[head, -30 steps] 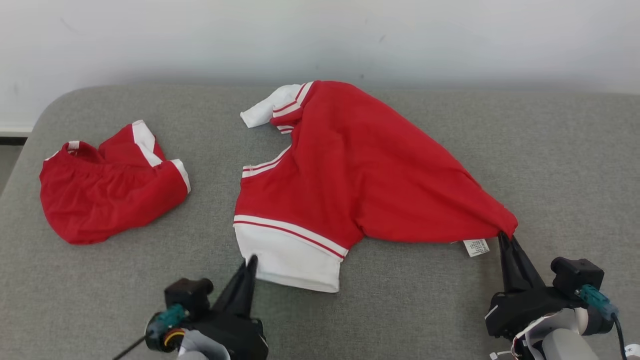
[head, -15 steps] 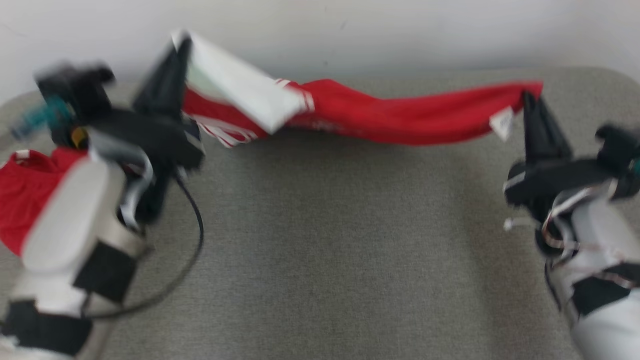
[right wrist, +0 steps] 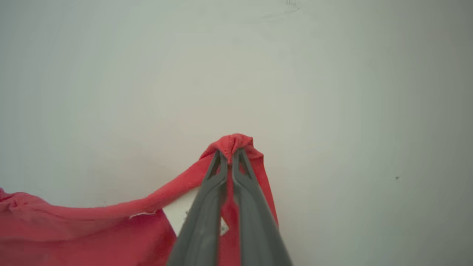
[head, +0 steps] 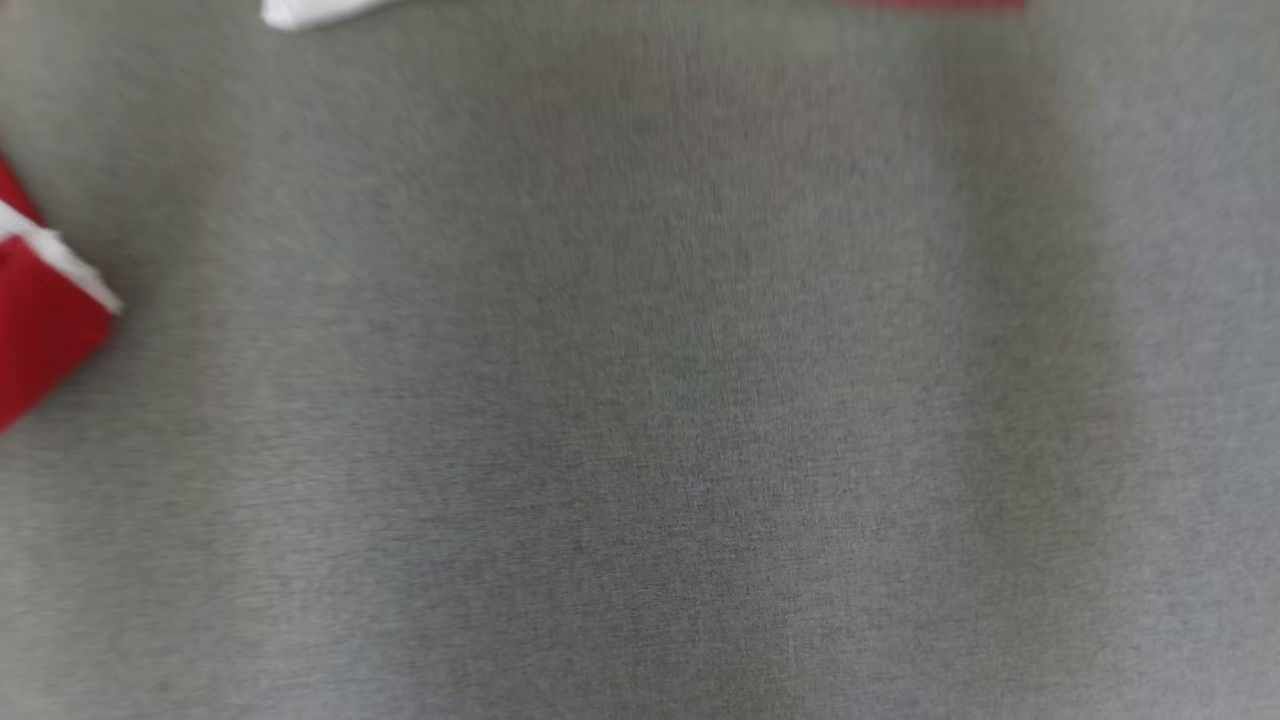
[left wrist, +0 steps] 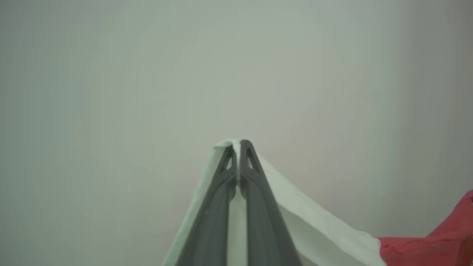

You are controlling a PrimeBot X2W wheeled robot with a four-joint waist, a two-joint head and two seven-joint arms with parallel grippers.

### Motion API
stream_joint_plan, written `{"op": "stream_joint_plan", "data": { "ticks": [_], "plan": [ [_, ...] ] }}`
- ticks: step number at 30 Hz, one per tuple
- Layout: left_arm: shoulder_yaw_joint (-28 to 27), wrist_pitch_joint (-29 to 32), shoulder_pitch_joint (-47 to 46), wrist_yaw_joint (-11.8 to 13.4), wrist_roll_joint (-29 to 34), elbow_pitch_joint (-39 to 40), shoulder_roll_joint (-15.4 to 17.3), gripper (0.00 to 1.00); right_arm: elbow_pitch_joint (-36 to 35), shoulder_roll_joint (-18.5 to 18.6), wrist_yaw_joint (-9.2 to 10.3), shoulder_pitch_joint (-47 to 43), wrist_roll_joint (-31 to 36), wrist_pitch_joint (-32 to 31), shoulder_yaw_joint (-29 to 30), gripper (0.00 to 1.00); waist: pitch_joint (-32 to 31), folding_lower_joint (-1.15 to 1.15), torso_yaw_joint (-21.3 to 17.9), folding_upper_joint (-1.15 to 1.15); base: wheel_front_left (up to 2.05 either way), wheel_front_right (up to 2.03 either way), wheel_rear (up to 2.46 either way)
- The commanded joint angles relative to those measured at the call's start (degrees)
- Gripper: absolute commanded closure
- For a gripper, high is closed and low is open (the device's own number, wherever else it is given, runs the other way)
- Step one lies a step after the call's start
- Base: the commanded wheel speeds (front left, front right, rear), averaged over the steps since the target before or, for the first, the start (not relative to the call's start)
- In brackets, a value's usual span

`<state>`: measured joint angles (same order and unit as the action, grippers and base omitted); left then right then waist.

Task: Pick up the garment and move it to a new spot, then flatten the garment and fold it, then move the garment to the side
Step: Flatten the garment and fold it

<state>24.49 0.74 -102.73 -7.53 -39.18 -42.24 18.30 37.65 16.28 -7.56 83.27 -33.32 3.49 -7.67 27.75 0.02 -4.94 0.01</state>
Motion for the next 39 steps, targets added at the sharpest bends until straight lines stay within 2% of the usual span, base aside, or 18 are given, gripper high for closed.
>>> {"op": "stream_joint_plan", "data": {
  "ticks": [1, 5, 9, 18, 31, 39],
  "plan": [
    [0.4, -0.1, -3.2, 0.1, 0.5, -1.7, -0.2, 1.0, 1.6, 0.3, 0.15, 3.9, 0.9, -0.3, -0.1, 1.0, 10.4, -0.02, -3.3, -0.01, 0.0, 0.0, 0.0],
    [1.8, -0.9, -11.8, 0.1, 1.8, -6.3, -0.8, 1.0, 6.6, 0.2, 0.15, 13.5, 1.6, -0.7, 0.9, 1.0, 12.8, -0.02, -3.3, -0.01, 0.0, 0.0, 0.0],
    [1.8, -1.8, -17.1, 0.1, 1.6, -9.5, -1.6, 1.0, 10.7, -0.1, 0.15, 19.5, 2.3, -0.7, 1.8, 1.0, 13.7, -0.02, -3.1, -0.01, 0.0, 0.0, 0.0],
    [5.4, -3.4, -26.7, 0.1, 2.6, -16.6, -3.8, 1.0, 19.8, -0.1, 0.15, 29.1, 5.4, 1.6, 2.7, 1.0, 14.8, -0.02, -2.1, -0.01, 0.0, 0.0, 0.0],
    [9.2, -5.6, -31.1, 0.1, 0.8, -21.5, -5.7, 1.0, 27.7, -1.5, 0.15, 34.0, 8.7, 5.1, 3.9, 1.0, 14.4, -0.02, -2.6, -0.01, 0.0, 0.0, 0.0],
    [11.4, -6.1, -28.6, 0.1, -2.1, -22.2, -5.0, 1.0, 29.5, -1.8, 0.15, 33.1, 9.9, 6.0, 3.2, 1.0, 15.2, -0.02, -2.3, -0.01, 0.0, 0.0, 0.0]
  ]
}}
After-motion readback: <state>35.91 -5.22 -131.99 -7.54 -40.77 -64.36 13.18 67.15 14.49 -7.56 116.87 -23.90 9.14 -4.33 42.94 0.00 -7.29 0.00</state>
